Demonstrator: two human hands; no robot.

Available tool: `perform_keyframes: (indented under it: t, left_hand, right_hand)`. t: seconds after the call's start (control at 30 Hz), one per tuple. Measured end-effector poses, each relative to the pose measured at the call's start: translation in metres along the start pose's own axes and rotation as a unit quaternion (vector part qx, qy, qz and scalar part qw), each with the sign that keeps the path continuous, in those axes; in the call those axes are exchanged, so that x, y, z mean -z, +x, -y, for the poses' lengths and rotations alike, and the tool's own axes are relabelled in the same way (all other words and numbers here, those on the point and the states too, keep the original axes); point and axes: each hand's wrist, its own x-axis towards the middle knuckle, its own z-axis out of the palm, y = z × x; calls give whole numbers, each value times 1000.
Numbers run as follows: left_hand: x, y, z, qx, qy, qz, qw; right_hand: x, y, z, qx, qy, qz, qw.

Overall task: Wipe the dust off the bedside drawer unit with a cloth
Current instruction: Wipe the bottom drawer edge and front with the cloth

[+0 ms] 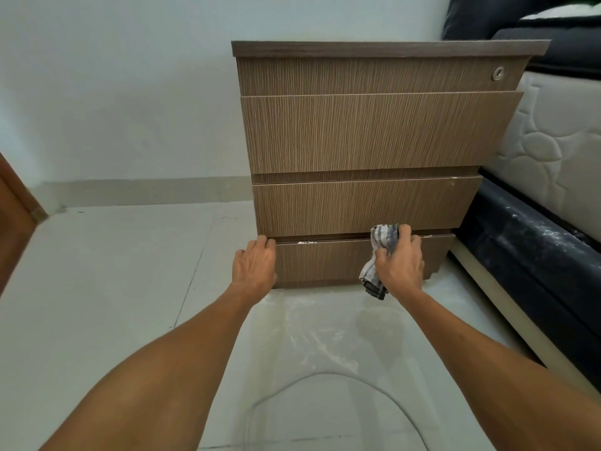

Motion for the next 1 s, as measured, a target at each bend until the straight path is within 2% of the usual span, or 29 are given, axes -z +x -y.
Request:
perform_keyframes:
  t: [0.17, 0.37, 0.53, 0.63, 0.83, 1.0]
  left_hand:
    - [-3, 11, 2, 14, -16, 53, 998]
    - [-5, 8, 0, 27, -39, 34, 998]
    - [1, -6, 0, 29, -55, 26, 998]
    - [7, -15, 1, 27, -56, 33, 998]
    - [7, -21, 9, 18, -54, 37, 998]
    - [1, -20, 8, 23, -22, 32, 999]
  right_hand:
    - [-11, -3, 12, 42, -1, 11, 999]
    - [-18, -15, 28, 88, -1, 34, 996]
    - [-22, -30, 48, 161, -15, 43, 986]
    - [-37, -38, 67, 205, -32, 76, 975]
    - [-85, -58, 89, 328, -145, 125, 925]
    - [-93, -51, 58, 338, -213, 84, 913]
